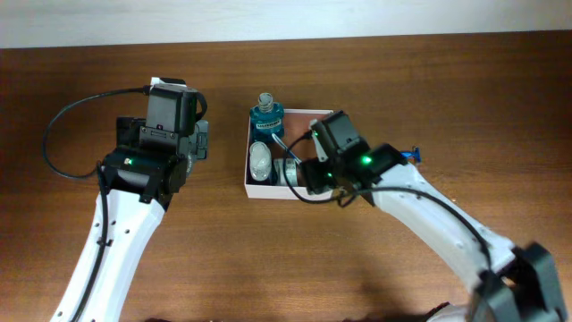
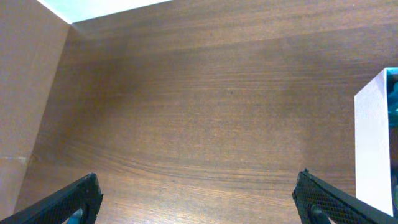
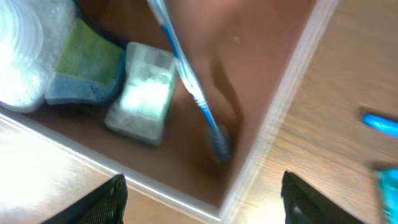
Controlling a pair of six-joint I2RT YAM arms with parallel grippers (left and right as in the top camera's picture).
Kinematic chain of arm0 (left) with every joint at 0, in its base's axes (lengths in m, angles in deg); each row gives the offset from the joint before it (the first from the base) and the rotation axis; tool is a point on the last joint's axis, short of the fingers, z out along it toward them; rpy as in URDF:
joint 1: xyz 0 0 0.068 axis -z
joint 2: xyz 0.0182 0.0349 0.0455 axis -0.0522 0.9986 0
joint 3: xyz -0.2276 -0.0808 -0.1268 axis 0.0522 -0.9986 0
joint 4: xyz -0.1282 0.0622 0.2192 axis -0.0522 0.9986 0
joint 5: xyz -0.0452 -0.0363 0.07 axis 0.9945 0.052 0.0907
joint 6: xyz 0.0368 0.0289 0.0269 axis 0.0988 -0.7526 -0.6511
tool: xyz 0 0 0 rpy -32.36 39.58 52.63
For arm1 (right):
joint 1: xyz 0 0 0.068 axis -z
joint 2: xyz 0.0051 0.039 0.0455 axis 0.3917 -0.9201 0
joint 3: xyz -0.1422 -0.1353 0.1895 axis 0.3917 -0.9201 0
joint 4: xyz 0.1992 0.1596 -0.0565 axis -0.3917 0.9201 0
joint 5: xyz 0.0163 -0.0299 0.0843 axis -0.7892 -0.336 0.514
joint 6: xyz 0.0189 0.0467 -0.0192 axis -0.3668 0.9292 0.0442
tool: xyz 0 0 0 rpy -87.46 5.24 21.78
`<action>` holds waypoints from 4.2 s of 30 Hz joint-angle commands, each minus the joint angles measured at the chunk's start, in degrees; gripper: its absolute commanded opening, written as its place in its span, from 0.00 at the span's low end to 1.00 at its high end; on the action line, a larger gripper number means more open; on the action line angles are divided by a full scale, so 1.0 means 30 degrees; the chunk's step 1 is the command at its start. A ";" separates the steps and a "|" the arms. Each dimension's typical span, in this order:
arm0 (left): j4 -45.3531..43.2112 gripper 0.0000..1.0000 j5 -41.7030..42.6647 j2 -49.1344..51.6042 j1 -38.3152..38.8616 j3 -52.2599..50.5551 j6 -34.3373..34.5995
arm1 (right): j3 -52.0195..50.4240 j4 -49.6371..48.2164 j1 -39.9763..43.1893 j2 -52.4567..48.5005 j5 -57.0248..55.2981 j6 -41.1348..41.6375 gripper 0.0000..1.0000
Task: Pack container
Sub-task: 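Carry the toothbrush into the box and release it, then move the right gripper back over the Colgate toothpaste tube, then lower the right gripper and grasp the toothpaste tube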
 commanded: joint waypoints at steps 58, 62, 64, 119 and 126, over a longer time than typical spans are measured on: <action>0.0007 0.99 -0.0262 -0.0036 -0.0044 0.0262 0.0044 | -0.6426 -0.0867 1.0061 -0.1362 0.1770 -0.3716 0.98; 0.0007 1.00 -0.0270 -0.0036 -0.0044 0.0262 0.0044 | -0.6433 -0.1348 1.0061 -0.1384 0.0838 -0.1872 0.98; 0.0007 0.99 -0.0262 -0.0036 -0.0044 0.0262 0.0044 | -0.6433 -0.1545 1.0061 -0.1435 0.0787 -0.0998 0.98; 0.0007 0.99 -0.0262 -0.0036 -0.0044 0.0262 0.0044 | -0.6513 -0.2470 1.0061 -0.2820 -0.0991 0.0095 0.17; 0.0007 0.99 -0.0262 -0.0036 -0.0044 0.0262 0.0044 | -0.5770 -0.1581 1.0040 -0.2659 -0.0466 0.0102 0.06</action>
